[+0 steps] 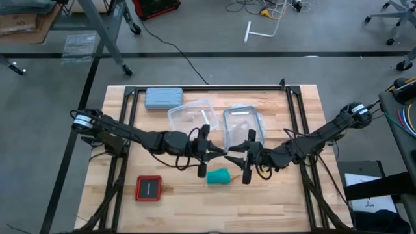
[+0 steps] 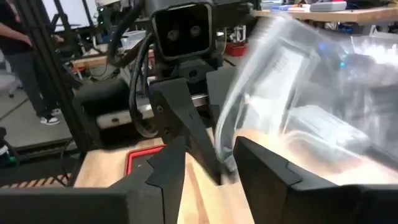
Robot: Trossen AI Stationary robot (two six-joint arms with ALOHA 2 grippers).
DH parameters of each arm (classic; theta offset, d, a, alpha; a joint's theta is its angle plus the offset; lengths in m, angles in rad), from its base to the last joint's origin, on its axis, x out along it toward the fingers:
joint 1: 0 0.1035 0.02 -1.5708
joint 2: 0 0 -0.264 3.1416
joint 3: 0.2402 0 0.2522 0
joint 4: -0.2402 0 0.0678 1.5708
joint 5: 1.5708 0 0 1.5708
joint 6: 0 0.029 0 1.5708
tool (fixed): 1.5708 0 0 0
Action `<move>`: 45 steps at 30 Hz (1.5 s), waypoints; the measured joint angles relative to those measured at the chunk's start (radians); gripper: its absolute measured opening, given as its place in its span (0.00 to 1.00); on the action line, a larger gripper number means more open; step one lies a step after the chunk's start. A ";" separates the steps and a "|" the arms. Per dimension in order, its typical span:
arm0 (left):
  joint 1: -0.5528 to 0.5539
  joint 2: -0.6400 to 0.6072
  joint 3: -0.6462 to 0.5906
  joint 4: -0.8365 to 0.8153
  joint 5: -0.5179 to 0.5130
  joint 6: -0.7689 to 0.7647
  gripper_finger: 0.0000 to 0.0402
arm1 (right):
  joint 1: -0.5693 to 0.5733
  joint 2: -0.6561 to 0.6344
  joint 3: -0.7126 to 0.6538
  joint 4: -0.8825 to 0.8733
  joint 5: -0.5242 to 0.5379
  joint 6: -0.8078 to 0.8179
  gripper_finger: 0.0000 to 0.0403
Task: Roll bandage
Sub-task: Open the transparent zip bag
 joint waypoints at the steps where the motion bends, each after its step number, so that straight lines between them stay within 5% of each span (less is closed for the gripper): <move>1: 0.008 0.000 0.000 0.000 0.043 -0.014 0.00 | 0.000 0.000 0.000 0.000 0.000 -0.011 0.33; 24: 0.033 -0.001 0.000 -0.037 0.099 -0.094 0.01 | 0.009 0.000 0.000 0.061 -0.090 -0.089 0.06; 34: 0.038 -0.001 0.000 -0.025 0.228 -0.119 0.01 | 0.020 0.000 0.000 0.053 -0.097 -0.103 0.15; 45: 0.038 -0.002 0.000 -0.021 0.231 -0.122 0.01 | 0.020 0.000 0.000 0.034 -0.098 -0.103 0.24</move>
